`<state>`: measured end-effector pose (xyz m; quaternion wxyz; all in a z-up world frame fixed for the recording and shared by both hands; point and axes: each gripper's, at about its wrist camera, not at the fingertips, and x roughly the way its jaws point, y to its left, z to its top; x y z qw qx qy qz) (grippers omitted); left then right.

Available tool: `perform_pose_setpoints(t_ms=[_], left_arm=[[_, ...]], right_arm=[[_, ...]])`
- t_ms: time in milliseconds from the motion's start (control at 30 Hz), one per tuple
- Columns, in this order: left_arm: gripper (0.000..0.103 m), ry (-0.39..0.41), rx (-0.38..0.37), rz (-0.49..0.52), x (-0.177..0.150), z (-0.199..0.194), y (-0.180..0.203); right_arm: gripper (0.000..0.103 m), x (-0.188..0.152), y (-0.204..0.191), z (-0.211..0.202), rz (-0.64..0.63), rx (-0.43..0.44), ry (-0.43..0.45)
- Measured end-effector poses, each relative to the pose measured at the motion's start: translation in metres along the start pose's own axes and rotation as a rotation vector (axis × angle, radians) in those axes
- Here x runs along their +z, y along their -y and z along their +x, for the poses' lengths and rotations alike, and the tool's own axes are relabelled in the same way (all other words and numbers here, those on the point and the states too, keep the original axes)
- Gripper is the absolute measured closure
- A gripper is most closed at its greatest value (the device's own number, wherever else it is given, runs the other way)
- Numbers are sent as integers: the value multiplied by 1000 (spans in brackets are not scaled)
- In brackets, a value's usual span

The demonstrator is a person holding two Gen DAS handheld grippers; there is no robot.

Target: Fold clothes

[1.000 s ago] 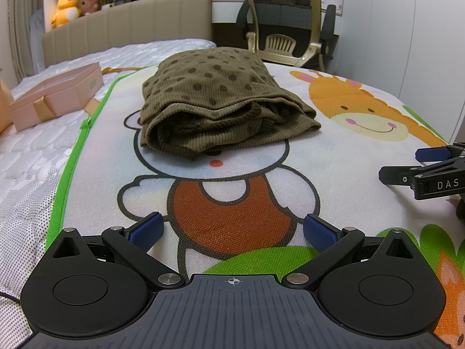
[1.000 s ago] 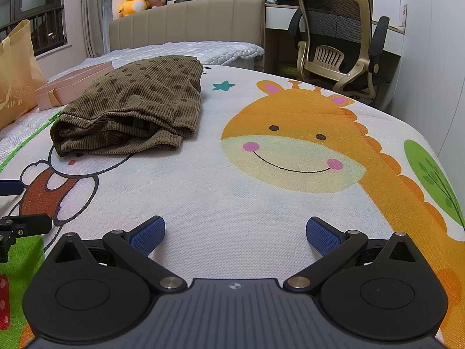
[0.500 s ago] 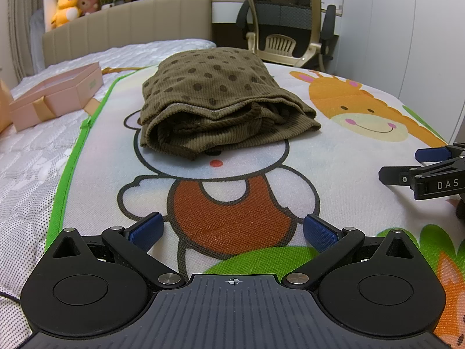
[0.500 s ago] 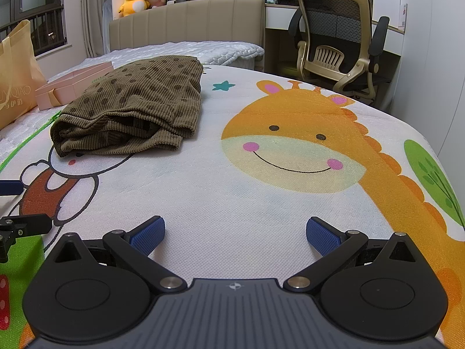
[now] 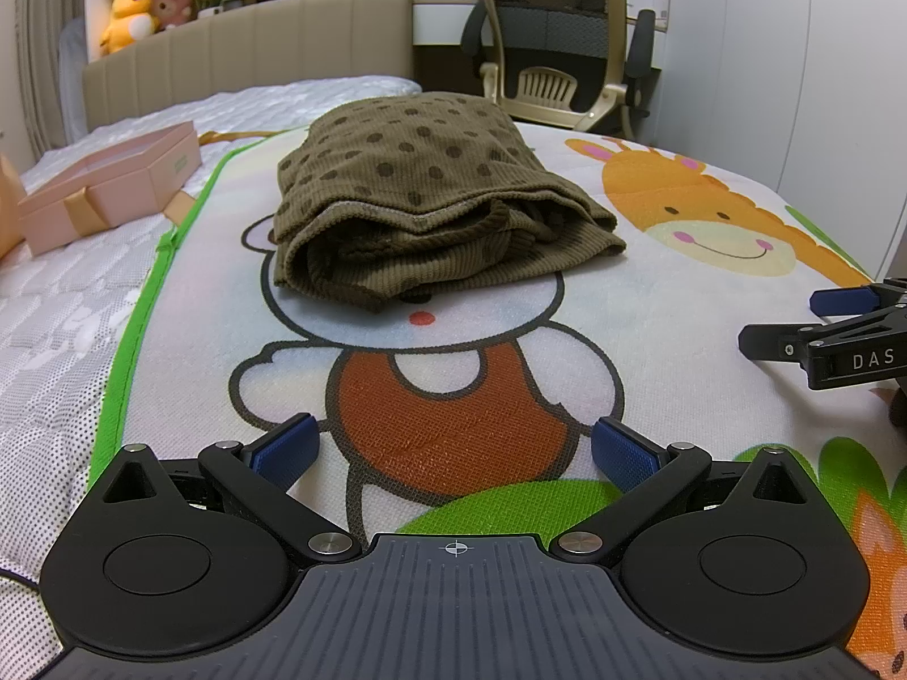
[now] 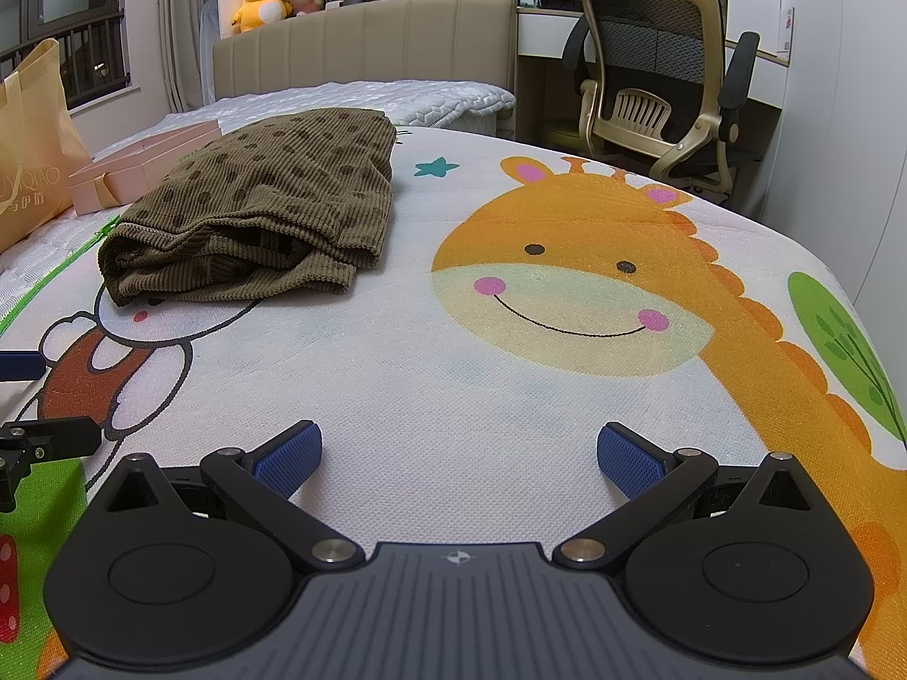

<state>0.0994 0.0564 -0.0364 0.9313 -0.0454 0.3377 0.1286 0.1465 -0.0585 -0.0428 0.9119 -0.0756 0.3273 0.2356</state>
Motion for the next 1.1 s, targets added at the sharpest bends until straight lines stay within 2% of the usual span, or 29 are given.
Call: perform_pose_setpoints(t_ms=[1100], left_arm=[[0, -6, 10, 11, 1, 1, 1]], right_arm=[[0, 0, 0, 0, -5, -3, -1]])
